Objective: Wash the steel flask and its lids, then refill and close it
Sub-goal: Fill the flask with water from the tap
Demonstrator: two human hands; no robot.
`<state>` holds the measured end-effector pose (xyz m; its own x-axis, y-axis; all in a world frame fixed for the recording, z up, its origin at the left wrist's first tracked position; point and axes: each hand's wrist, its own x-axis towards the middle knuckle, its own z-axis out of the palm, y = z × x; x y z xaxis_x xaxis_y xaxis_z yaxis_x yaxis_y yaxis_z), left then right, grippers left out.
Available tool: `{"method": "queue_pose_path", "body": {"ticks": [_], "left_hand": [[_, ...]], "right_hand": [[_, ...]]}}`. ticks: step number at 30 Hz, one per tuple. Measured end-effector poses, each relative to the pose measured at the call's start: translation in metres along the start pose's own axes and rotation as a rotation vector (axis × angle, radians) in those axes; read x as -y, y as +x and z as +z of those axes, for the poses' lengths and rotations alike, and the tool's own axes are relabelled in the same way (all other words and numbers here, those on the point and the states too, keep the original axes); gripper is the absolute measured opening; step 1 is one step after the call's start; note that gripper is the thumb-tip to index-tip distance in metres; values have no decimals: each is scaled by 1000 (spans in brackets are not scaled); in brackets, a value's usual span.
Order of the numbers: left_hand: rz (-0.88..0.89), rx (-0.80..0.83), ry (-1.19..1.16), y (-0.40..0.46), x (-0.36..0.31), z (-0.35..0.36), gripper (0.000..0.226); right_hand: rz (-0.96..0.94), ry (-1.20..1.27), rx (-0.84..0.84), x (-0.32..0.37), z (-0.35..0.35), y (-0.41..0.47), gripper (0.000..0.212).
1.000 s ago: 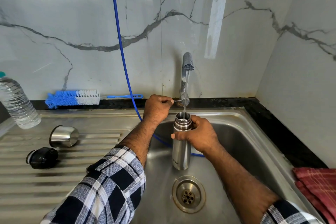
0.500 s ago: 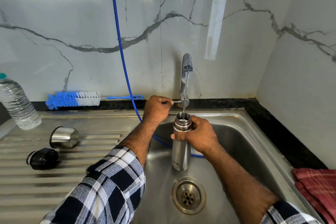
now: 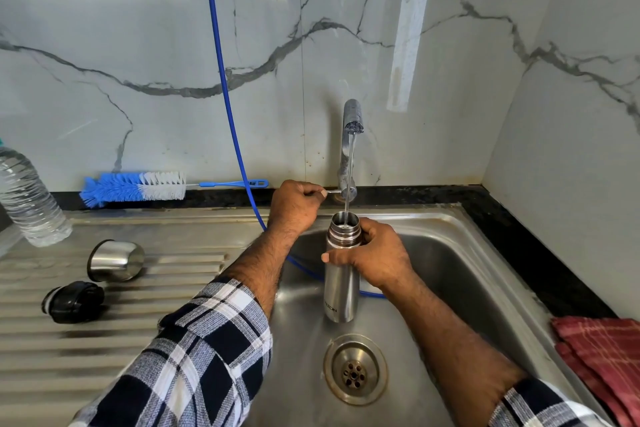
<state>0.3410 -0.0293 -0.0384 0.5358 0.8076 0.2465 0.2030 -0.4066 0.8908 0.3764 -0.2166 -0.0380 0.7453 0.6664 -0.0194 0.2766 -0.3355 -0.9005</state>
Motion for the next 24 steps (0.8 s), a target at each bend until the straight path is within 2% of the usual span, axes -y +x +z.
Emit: {"method": "queue_pose_path", "body": {"ticks": [9, 17, 24], "left_hand": [[-5, -1, -14, 1, 1, -1, 13], [-11, 4, -20, 0, 0, -1, 11], [32, -46, -47, 8, -20, -1, 5]], "right_hand": [[-13, -1, -4, 0, 1, 1, 60], [13, 8, 4, 0, 0, 0, 64], [-3, 29, 0, -3, 1, 4, 60]]}}
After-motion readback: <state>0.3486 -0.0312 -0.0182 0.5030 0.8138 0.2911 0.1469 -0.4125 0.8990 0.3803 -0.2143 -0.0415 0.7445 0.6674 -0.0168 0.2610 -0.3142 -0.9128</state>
